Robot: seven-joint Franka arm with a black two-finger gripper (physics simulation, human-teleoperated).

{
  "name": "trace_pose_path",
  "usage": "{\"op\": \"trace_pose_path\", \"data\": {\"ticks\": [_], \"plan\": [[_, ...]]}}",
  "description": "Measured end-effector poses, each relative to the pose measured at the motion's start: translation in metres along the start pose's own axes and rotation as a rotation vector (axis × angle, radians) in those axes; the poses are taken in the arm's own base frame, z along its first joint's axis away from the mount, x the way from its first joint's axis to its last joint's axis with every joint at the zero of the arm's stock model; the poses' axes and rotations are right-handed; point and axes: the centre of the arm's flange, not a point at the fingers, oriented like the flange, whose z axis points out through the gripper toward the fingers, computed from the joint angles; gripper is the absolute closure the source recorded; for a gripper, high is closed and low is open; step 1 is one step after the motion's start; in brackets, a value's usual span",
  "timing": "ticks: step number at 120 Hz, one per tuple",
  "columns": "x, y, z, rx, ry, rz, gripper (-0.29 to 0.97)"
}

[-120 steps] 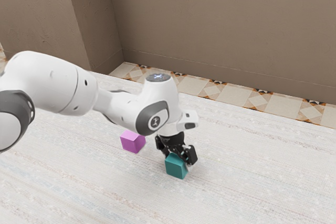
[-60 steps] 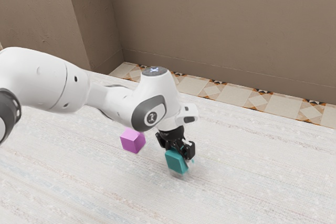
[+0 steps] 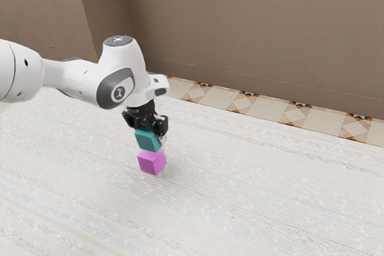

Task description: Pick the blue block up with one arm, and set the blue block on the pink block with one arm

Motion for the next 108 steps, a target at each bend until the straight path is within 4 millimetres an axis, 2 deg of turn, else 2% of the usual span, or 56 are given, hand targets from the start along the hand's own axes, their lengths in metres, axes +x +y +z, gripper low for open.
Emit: {"op": "trace_pose_path", "data": {"ticks": [18,50,67,108], "plan": [[0.002,-0.025,0.004,0.017,-0.015,-0.033,0.36],[0.005,-0.043,0.027,0.022,-0.055,-0.056,0.36],[0.015,-0.041,0.030,0.018,-0.049,-0.049,0.36],[0.016,-0.041,0.035,0.015,-0.057,-0.016,0.36]]}}
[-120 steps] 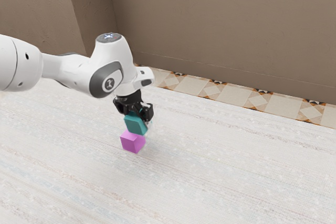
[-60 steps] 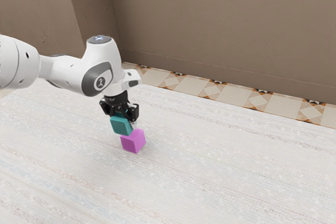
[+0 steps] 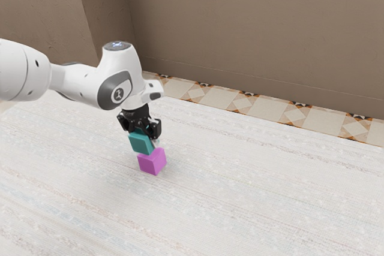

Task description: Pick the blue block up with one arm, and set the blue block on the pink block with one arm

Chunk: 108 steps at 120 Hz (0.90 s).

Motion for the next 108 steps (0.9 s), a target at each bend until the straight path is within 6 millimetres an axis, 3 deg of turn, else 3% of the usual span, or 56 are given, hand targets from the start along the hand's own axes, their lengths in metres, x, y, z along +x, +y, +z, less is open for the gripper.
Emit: {"op": "trace_pose_path", "data": {"ticks": [108], "plan": [[0.0025,0.0090,0.0048,-0.026,0.001,0.046,0.35]]}}
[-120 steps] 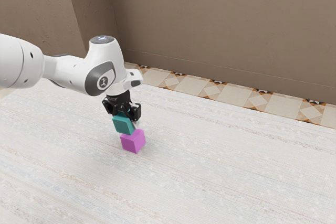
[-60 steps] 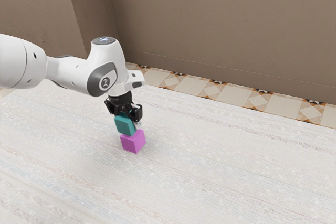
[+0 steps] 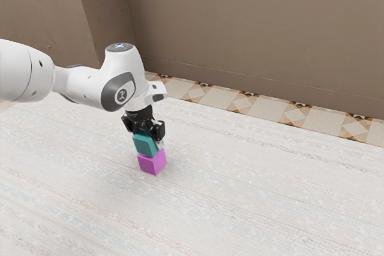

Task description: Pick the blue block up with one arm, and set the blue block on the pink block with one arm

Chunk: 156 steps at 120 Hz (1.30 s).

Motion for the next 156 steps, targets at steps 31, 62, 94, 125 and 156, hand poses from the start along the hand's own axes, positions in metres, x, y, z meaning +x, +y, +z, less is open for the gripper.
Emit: {"op": "trace_pose_path", "data": {"ticks": [31,62,94,125,156], "plan": [[-0.004,0.001,0.000,-0.010,-0.004,-0.013,0.35],[-0.006,-0.002,0.001,-0.001,-0.007,0.003,0.35],[-0.005,-0.004,0.000,-0.001,-0.006,0.008,0.35],[-0.005,-0.003,-0.002,-0.017,-0.004,0.014,0.15],[-0.029,0.016,-0.260,0.041,0.342,-0.033,0.05]]}}
